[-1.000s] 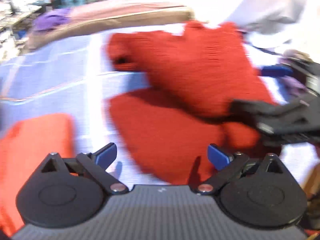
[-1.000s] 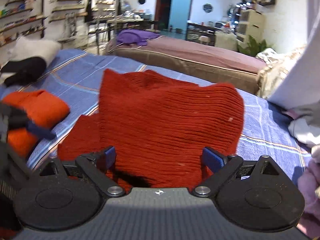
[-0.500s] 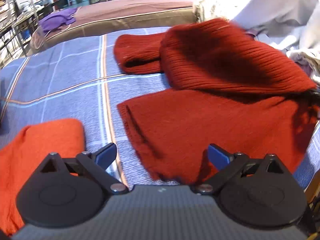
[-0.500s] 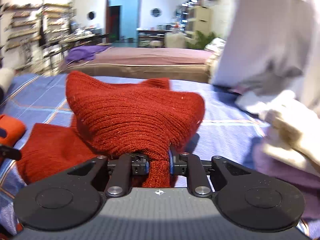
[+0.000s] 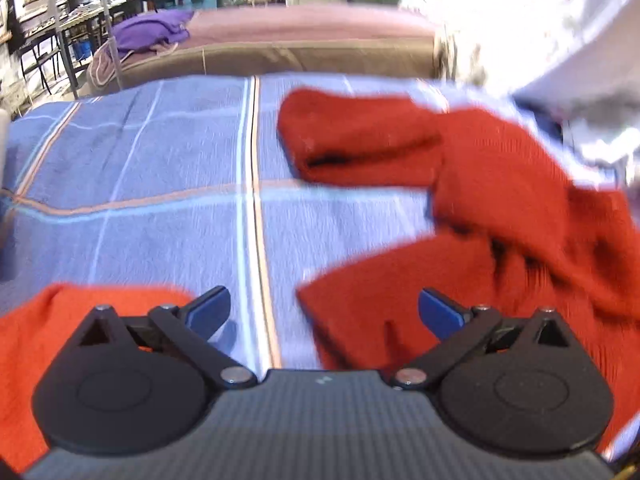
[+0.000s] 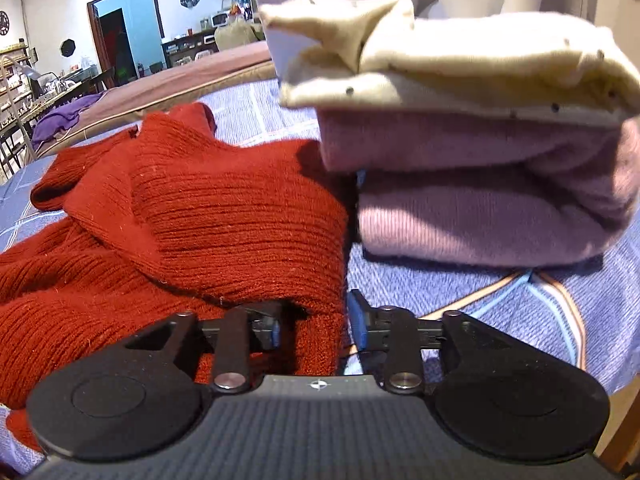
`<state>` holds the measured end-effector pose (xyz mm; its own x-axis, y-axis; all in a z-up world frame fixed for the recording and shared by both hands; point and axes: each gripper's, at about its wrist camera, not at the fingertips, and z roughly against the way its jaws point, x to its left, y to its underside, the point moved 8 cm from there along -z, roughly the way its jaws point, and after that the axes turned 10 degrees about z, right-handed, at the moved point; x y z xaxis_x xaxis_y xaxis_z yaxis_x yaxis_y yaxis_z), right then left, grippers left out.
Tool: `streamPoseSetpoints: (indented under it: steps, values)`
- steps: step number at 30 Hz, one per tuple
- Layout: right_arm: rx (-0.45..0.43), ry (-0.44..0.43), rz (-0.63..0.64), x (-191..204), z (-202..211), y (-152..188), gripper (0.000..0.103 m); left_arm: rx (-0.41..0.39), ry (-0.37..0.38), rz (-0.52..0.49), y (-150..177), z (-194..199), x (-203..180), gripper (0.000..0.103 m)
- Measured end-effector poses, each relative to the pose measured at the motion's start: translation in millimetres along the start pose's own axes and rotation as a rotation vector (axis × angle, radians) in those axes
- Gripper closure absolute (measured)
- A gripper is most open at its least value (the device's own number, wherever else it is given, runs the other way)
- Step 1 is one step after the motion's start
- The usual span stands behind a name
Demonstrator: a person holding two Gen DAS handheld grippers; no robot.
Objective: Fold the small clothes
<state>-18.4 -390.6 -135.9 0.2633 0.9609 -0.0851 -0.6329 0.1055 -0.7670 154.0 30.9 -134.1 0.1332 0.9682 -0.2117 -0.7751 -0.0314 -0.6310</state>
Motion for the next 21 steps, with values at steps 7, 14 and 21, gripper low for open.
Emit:
streamPoseSetpoints:
  steps: [7,14,21]
  values:
    - [0.007,-0.021,0.021,1,-2,-2,0.013,0.326,0.029,-0.246,12,-96,-35,0.0]
    - [0.034,-0.049,-0.063,16,-16,4,0.0,0.311,0.158,-0.36,36,-81,-79,0.033]
    - [0.044,-0.059,-0.075,24,-16,3,0.0,0.342,0.273,-0.227,28,-77,-77,0.08]
